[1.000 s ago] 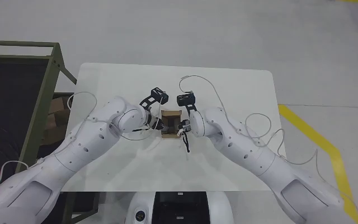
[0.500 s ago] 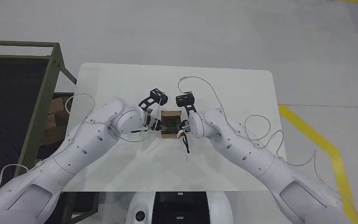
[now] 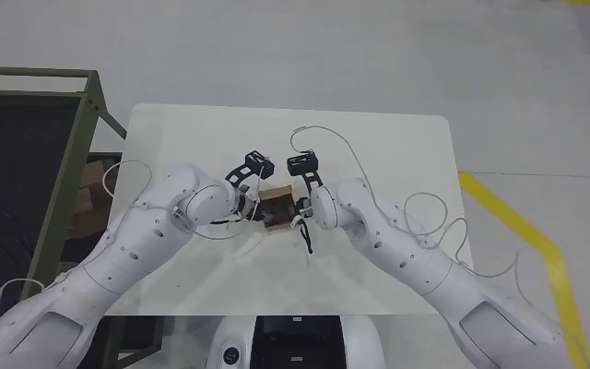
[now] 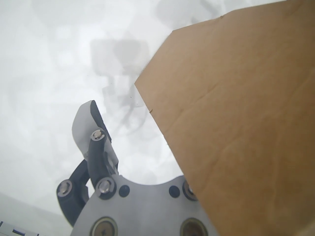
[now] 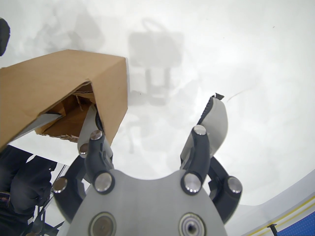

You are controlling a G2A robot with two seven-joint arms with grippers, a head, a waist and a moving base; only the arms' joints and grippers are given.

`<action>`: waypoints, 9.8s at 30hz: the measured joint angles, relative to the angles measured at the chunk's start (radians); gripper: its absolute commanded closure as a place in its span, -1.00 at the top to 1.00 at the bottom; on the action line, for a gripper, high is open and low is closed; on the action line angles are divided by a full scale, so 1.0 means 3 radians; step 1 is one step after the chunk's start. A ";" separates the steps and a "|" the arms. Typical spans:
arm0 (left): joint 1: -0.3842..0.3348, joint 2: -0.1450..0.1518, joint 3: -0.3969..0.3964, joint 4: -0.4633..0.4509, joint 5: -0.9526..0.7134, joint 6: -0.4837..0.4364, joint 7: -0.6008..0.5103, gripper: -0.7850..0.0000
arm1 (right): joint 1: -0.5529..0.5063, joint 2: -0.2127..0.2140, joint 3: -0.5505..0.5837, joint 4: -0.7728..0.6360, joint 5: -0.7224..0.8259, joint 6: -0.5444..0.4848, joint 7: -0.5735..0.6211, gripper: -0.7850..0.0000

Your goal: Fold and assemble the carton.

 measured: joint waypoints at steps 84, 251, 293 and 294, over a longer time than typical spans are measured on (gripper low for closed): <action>0.1720 0.0256 -0.2446 -0.0751 -0.0969 -0.0274 0.1290 1.00 | -0.0194 -0.0421 -0.0012 -0.0112 -0.0305 -0.0099 -0.0189 -0.55; 0.0060 -0.0205 -0.0539 0.0416 -0.0382 -0.0624 0.0375 1.00 | -0.1835 -0.0256 0.1052 -0.1747 -0.1838 -0.0941 -0.0223 1.00; 0.0289 -0.0170 -0.0715 0.0080 -0.0241 -0.0626 0.0357 1.00 | -0.1878 -0.0047 0.1068 -0.1601 -0.2573 -0.3178 -0.1317 1.00; 0.0287 -0.0172 -0.0710 0.0082 -0.0241 -0.0628 0.0360 1.00 | -0.1833 -0.0057 0.1003 -0.1558 -0.2666 -0.3155 -0.1276 1.00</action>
